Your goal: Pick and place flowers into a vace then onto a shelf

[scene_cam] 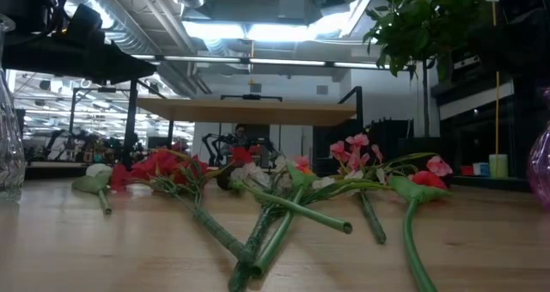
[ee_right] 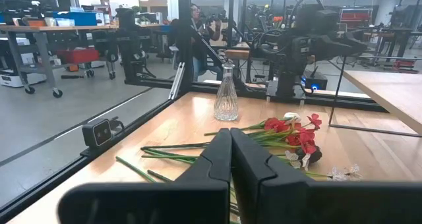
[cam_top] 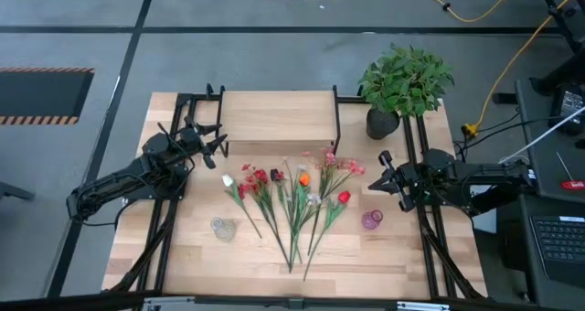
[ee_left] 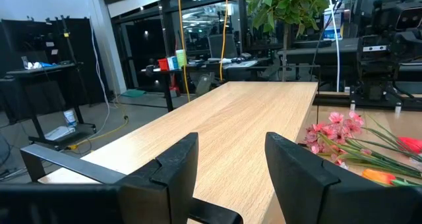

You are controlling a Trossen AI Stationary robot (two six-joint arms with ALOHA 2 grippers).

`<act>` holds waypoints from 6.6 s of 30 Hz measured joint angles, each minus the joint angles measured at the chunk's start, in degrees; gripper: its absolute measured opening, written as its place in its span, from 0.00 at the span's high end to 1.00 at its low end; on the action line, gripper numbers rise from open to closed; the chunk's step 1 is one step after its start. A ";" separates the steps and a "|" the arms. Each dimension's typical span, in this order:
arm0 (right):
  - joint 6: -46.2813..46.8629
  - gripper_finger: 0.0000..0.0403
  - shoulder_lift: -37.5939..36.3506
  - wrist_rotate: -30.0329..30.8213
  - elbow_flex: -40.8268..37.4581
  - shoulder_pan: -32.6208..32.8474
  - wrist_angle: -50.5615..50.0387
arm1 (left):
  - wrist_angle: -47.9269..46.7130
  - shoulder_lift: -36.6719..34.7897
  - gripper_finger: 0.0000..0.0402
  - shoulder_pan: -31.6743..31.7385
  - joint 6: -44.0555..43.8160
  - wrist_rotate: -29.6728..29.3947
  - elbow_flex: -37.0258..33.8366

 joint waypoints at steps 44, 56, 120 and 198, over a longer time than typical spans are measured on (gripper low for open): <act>-0.01 0.99 0.00 -0.01 0.00 0.00 0.00 | 0.00 -0.02 0.57 0.00 0.00 -0.01 0.00; -0.01 0.99 -0.02 0.01 -0.02 0.00 0.00 | 0.00 -0.02 0.57 -0.01 0.00 -0.02 -0.01; 3.11 0.99 -0.02 0.01 -0.02 0.00 0.09 | 0.87 0.00 0.57 0.01 -0.14 0.44 0.00; 6.92 1.00 40.22 13.38 23.45 8.32 5.26 | -18.68 34.86 0.99 -27.11 -4.93 -3.43 26.33</act>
